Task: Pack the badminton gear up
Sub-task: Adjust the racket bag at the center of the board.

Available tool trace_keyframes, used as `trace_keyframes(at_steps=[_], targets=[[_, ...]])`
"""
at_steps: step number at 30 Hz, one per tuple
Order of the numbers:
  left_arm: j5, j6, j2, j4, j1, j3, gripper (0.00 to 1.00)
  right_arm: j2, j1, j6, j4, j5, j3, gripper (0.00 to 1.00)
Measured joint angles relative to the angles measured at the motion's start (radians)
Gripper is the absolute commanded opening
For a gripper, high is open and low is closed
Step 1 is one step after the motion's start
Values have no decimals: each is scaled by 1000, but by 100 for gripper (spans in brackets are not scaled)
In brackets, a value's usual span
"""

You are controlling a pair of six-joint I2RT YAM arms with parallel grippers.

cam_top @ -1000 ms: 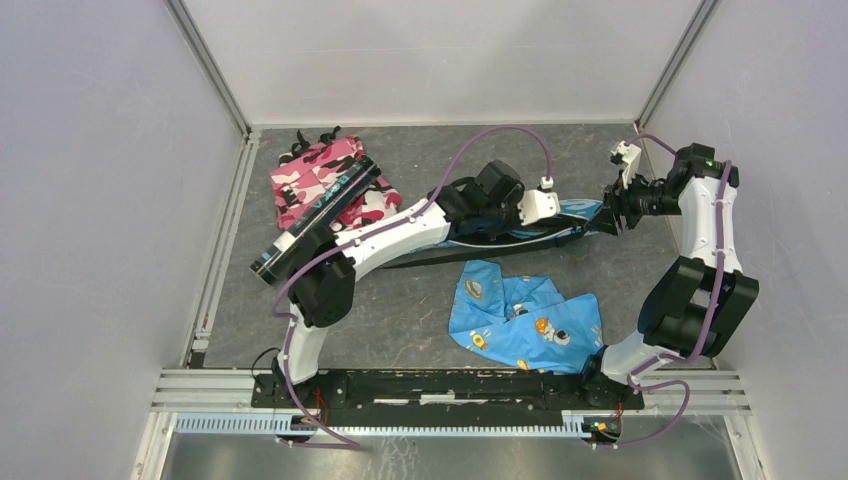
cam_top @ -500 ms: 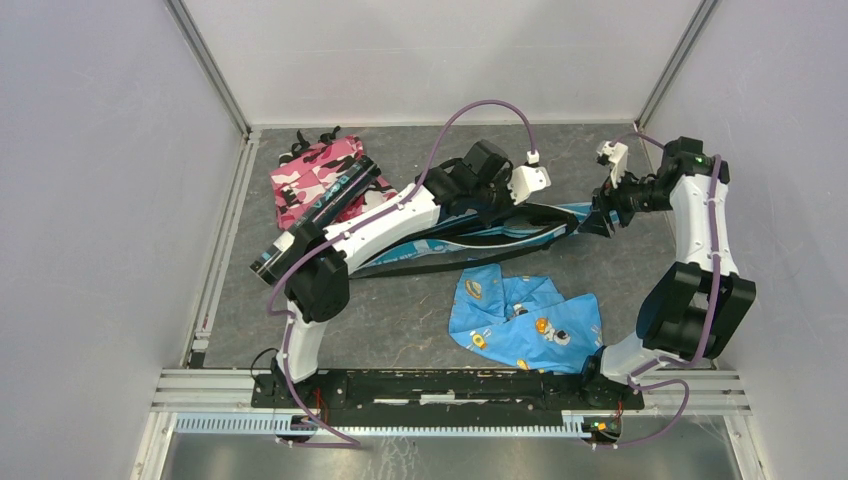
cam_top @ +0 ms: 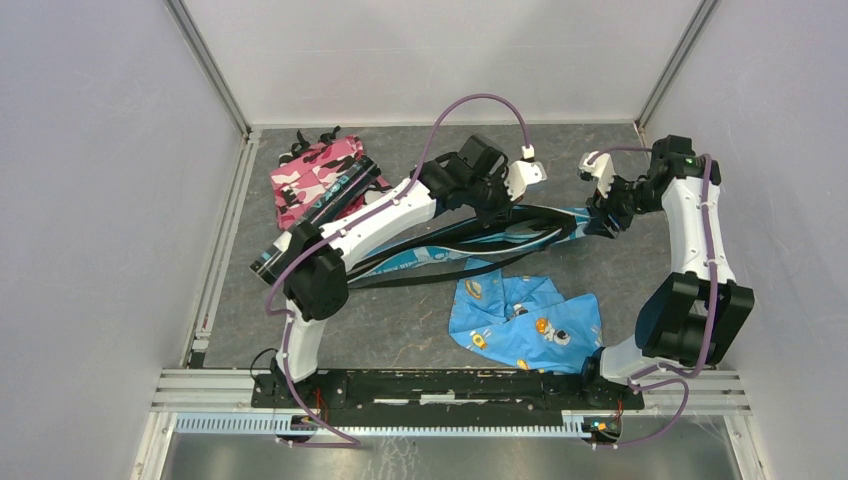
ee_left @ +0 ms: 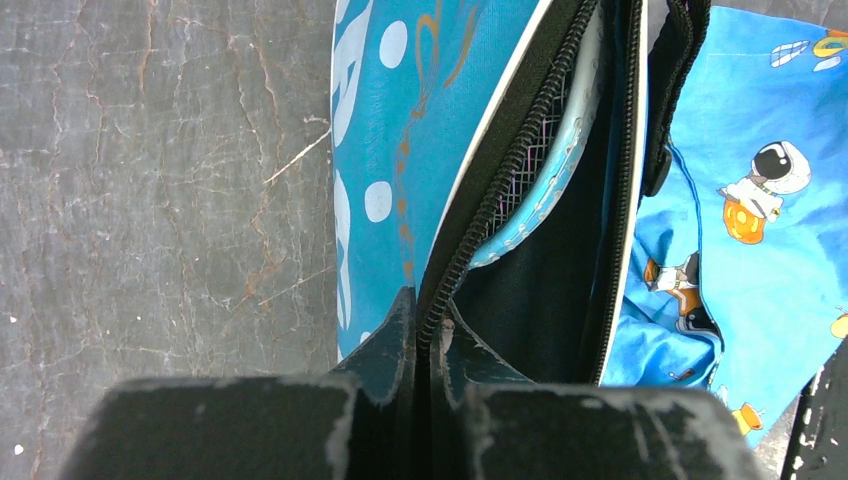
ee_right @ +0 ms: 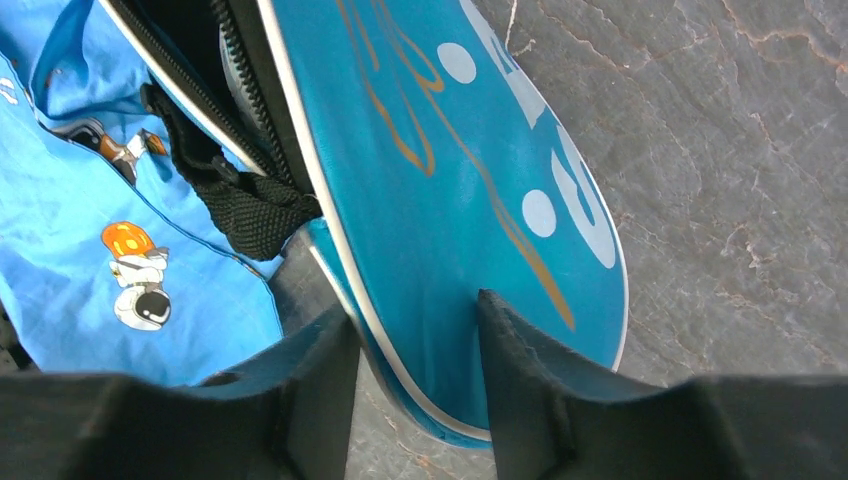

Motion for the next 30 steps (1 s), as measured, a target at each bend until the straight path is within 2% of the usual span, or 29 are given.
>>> trace_keyframes(at_steps=[2,5,10,17,23,27,30], targets=[[14,-3,0,-1,3,0,3,-10,1,-11,1,5,-11,24],[37,-6,1,-5,4,0,19,-15,4,-19,1,2,-23,6],[112,10,-5,-2,6,-8,46,-16,4,-11,3,-1,-25,1],[166,159,-65,-30,-11,-84,71,-6,4,17,-1,-14,-11,6],[56,271,-82,-52,-74,-95,72,-3,4,26,0,-24,-4,8],[-78,332,-82,-18,-132,-123,64,-3,4,30,0,-28,-4,11],[-161,368,-82,29,-153,-164,54,-3,4,31,0,-28,-4,18]])
